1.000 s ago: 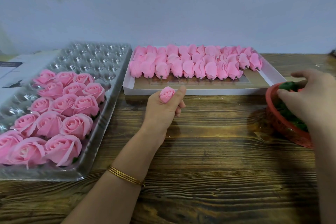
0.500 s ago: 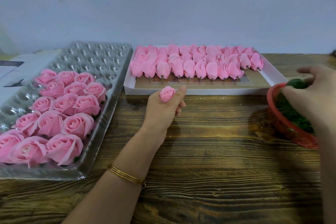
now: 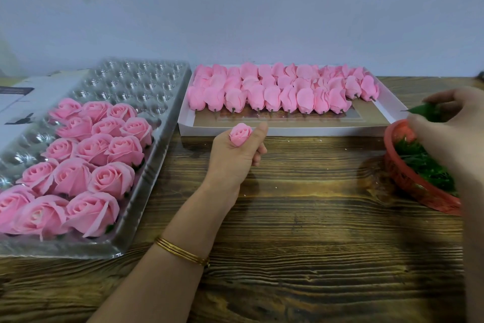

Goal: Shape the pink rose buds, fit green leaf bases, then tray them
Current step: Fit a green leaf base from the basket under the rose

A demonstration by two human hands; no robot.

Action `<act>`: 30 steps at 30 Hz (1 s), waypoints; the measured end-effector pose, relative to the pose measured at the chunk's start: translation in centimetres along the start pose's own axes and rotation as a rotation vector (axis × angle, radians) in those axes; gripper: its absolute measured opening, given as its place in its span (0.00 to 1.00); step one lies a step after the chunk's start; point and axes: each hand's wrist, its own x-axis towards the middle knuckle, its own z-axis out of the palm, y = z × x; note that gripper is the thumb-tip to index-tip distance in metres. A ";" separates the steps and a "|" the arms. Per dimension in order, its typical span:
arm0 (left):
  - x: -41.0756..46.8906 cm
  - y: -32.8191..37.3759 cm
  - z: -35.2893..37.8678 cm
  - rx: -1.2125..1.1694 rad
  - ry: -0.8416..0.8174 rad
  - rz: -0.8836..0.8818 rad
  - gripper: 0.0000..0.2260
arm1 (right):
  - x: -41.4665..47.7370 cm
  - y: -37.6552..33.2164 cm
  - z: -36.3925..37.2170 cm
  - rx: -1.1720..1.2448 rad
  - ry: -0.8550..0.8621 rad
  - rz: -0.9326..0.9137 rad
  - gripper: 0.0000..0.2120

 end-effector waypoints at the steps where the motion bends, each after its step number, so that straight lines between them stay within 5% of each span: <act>1: 0.0 0.0 0.0 -0.003 -0.001 -0.002 0.11 | -0.3 -0.8 -0.2 0.036 -0.009 -0.019 0.13; 12: 0.1 -0.2 -0.1 0.004 0.001 0.026 0.12 | -2.6 -5.1 1.8 0.664 -0.329 -0.069 0.16; 21: 0.2 -0.2 -0.1 0.026 -0.004 0.009 0.12 | -4.5 -7.3 3.6 1.134 -0.693 0.119 0.20; 30: 0.1 -0.2 0.0 0.003 0.017 0.032 0.14 | -6.6 -8.1 6.3 1.114 -0.874 0.251 0.21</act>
